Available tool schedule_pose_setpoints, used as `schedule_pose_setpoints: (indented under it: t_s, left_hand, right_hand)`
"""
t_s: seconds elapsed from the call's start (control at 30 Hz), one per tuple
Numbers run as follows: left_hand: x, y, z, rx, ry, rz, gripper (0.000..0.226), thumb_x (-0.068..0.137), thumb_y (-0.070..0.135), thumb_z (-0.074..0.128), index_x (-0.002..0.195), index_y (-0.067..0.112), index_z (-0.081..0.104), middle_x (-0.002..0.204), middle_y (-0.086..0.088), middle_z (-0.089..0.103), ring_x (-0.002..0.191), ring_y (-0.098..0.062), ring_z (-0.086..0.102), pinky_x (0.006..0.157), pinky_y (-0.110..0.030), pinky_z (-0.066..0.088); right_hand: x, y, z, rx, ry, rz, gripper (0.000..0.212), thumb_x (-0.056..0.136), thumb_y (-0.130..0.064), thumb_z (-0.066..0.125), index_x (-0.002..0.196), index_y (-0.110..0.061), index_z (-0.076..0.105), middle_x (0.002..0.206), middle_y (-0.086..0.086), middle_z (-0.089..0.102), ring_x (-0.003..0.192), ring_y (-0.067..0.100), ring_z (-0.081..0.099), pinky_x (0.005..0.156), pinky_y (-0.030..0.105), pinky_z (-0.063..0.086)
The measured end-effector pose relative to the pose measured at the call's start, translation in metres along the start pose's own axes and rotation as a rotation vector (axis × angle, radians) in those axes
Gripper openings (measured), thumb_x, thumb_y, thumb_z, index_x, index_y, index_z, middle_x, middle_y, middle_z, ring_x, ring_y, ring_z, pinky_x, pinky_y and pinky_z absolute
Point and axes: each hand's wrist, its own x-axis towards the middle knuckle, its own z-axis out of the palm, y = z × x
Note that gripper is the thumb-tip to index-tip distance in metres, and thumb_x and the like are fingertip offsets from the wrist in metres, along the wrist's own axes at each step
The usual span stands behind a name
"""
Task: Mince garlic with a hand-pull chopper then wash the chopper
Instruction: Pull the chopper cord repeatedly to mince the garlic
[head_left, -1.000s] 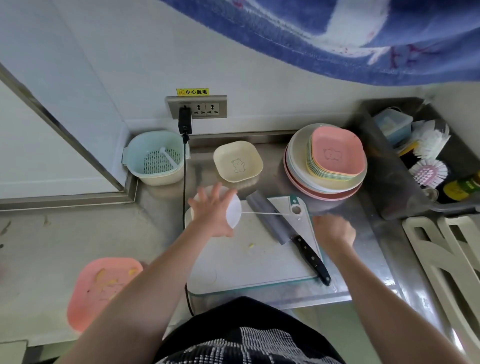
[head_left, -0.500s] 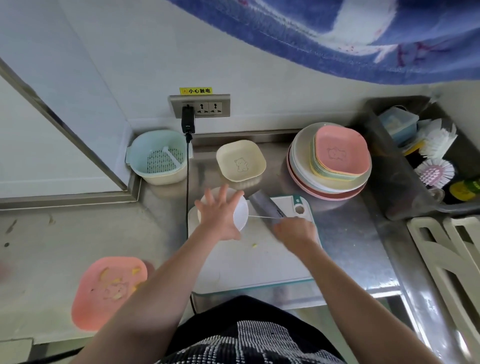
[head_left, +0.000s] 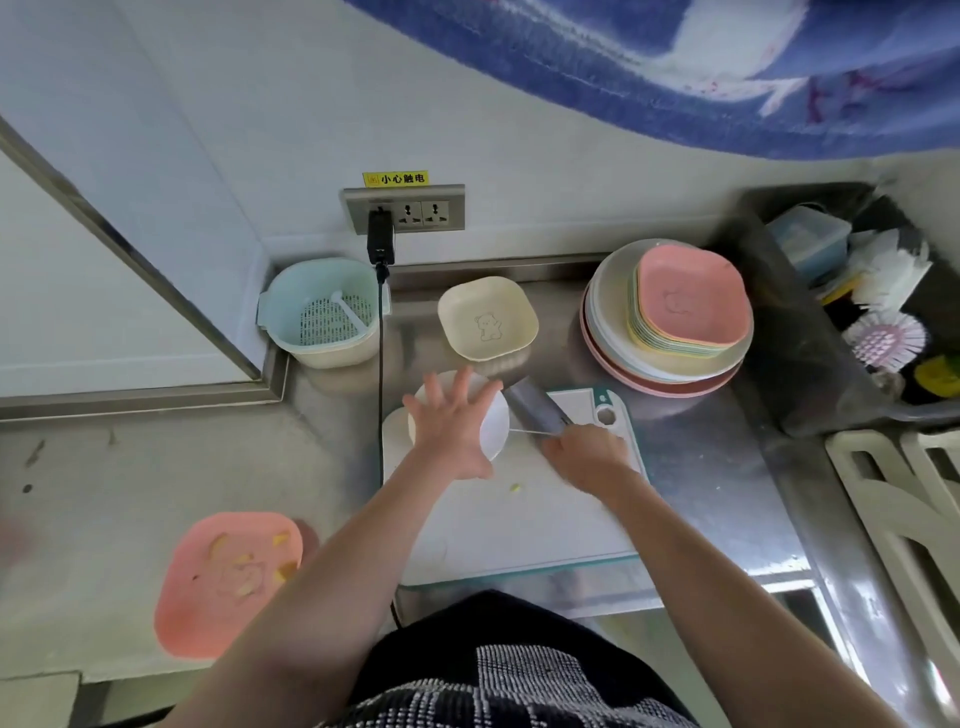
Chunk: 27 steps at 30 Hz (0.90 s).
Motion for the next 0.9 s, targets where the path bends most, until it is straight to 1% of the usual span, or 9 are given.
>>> schedule_pose_setpoints:
  t_s: [0.07, 0.13, 0.27, 0.37, 0.5, 0.63, 0.73, 0.8, 0.9]
  left_hand:
    - [0.001, 0.000, 0.000, -0.030, -0.007, -0.034, 0.112, 0.052, 0.044, 0.079, 0.142, 0.043, 0.012, 0.150, 0.001, 0.003, 0.134, -0.046, 0.004, 0.102, -0.061, 0.025]
    - [0.002, 0.003, -0.002, 0.013, 0.009, -0.013, 0.109, 0.052, 0.043, 0.079, 0.139, 0.042, 0.014, 0.149, 0.000, 0.006, 0.131, -0.045, 0.007, 0.099, -0.058, 0.027]
    - [0.003, 0.004, -0.002, 0.045, 0.007, 0.009, 0.107, 0.054, 0.041, 0.078, 0.139, 0.042, 0.014, 0.149, 0.001, 0.005, 0.132, -0.045, 0.006, 0.098, -0.058, 0.028]
    - [0.000, 0.003, -0.002, 0.012, -0.001, -0.011, 0.108, 0.055, 0.041, 0.078, 0.141, 0.042, 0.012, 0.151, 0.000, 0.001, 0.134, -0.048, 0.003, 0.100, -0.062, 0.026]
    - [0.000, 0.009, -0.002, 0.031, 0.016, 0.023, 0.109, 0.053, 0.043, 0.079, 0.139, 0.042, 0.013, 0.149, 0.001, 0.006, 0.132, -0.045, 0.009, 0.100, -0.059, 0.028]
    - [0.004, 0.006, -0.001, 0.007, -0.006, -0.009, 0.111, 0.053, 0.045, 0.078, 0.141, 0.042, 0.011, 0.150, 0.000, 0.004, 0.132, -0.045, 0.008, 0.101, -0.059, 0.027]
    - [0.003, 0.012, -0.005, 0.065, 0.016, 0.036, 0.107, 0.055, 0.043, 0.078, 0.140, 0.041, 0.013, 0.149, -0.001, 0.007, 0.132, -0.045, 0.008, 0.100, -0.059, 0.028]
    - [0.001, 0.014, -0.005, 0.075, 0.007, 0.041, 0.106, 0.059, 0.040, 0.076, 0.142, 0.040, 0.011, 0.150, -0.002, 0.002, 0.135, -0.047, 0.004, 0.102, -0.062, 0.026]
    - [-0.002, 0.014, -0.004, 0.060, 0.002, 0.025, 0.107, 0.062, 0.038, 0.075, 0.145, 0.041, 0.008, 0.153, -0.002, -0.003, 0.136, -0.047, 0.000, 0.104, -0.063, 0.022]
  right_hand:
    - [-0.001, 0.027, -0.003, 0.027, -0.034, 0.199, 0.044, 0.097, -0.037, 0.032, 0.118, -0.011, 0.060, 0.121, 0.012, 0.062, 0.111, 0.031, 0.057, 0.086, 0.033, 0.043]
    - [0.000, 0.031, -0.009, 0.056, -0.020, 0.237, 0.042, 0.097, -0.037, 0.032, 0.119, -0.012, 0.057, 0.121, 0.013, 0.061, 0.110, 0.031, 0.057, 0.082, 0.032, 0.042]
    - [-0.005, -0.034, -0.019, 0.249, -0.092, -0.081, 0.039, 0.098, -0.035, 0.033, 0.099, -0.008, 0.061, 0.093, 0.013, 0.060, 0.092, 0.029, 0.053, 0.073, 0.031, 0.039]
    - [-0.012, -0.051, -0.010, 0.426, -0.193, -0.141, 0.033, 0.097, -0.032, 0.037, 0.072, -0.013, 0.047, 0.073, 0.002, 0.046, 0.075, 0.021, 0.043, 0.062, 0.028, 0.032]
    - [-0.007, 0.002, -0.011, 0.317, -0.131, 0.036, 0.039, 0.098, -0.035, 0.032, 0.097, -0.008, 0.060, 0.096, 0.014, 0.062, 0.094, 0.031, 0.058, 0.078, 0.033, 0.042]
    - [-0.009, 0.050, -0.017, 0.270, -0.077, 0.242, 0.039, 0.098, -0.032, 0.032, 0.110, -0.004, 0.057, 0.111, 0.019, 0.060, 0.102, 0.034, 0.059, 0.082, 0.035, 0.045]
    - [-0.009, 0.015, -0.023, 0.434, -0.092, 0.155, 0.027, 0.100, -0.019, 0.031, 0.109, -0.006, 0.054, 0.111, 0.023, 0.054, 0.102, 0.033, 0.057, 0.087, 0.037, 0.047]
    - [-0.008, -0.024, -0.020, 0.508, -0.200, 0.029, 0.030, 0.101, -0.026, 0.034, 0.098, -0.007, 0.057, 0.107, 0.022, 0.059, 0.100, 0.033, 0.057, 0.087, 0.035, 0.045]
    - [-0.008, -0.052, -0.012, 0.502, -0.228, -0.087, 0.039, 0.099, -0.029, 0.035, 0.109, 0.000, 0.059, 0.110, 0.021, 0.062, 0.101, 0.033, 0.057, 0.083, 0.035, 0.043]
